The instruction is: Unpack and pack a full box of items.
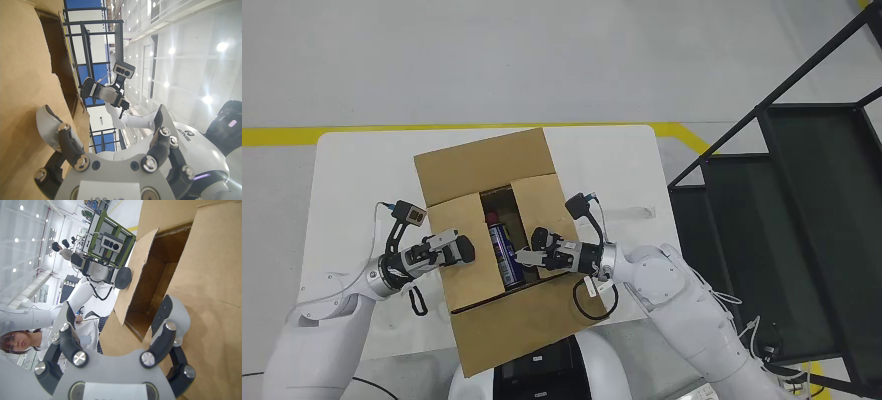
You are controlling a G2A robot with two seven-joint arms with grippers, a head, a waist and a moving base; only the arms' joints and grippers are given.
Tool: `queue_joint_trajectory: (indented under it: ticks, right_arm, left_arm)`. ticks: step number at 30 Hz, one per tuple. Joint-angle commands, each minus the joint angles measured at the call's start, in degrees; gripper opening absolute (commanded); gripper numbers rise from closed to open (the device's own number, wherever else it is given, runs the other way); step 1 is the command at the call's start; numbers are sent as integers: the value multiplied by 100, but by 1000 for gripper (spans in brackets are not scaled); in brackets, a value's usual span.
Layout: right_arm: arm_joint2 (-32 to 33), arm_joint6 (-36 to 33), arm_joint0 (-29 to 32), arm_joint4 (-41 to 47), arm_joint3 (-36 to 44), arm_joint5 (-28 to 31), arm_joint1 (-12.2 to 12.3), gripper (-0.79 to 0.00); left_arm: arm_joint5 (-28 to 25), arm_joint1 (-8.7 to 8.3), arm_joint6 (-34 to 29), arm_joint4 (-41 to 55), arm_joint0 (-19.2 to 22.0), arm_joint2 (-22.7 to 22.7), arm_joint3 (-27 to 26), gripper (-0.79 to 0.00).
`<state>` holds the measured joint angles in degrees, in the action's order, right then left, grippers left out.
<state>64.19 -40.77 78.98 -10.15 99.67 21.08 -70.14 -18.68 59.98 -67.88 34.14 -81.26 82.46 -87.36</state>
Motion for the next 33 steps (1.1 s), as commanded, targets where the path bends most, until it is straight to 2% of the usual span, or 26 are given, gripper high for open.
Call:
queue_joint_trajectory:
  ticks: [1,6,13,20,24,28,33]
  right_arm:
    - [0,0,0,0,0,0,0,0]
    - [-107,168,-63,-6,-39,-233,-18,0]
    - [-348,102,-235,-112,-294,-680,-43,0]
    - [-391,22,-271,-258,-138,-1064,-27,0]
    - [15,37,-126,150,260,-1044,34,0]
    - [713,-164,207,181,773,-1195,165,0]
    - [1712,-496,924,-199,1438,-1735,342,0]
  left_arm:
    - [0,0,0,0,0,0,0,0]
    - [43,0,133,-85,-29,-11,-42,0]
    - [181,-34,506,-928,-54,-46,-270,0]
    - [185,-39,606,-952,-23,-91,-324,0]
    - [34,-33,440,-224,-46,22,-272,0]
    - [-138,-49,334,138,-105,220,-228,0]
    - [-261,-82,253,362,-191,507,-156,0]
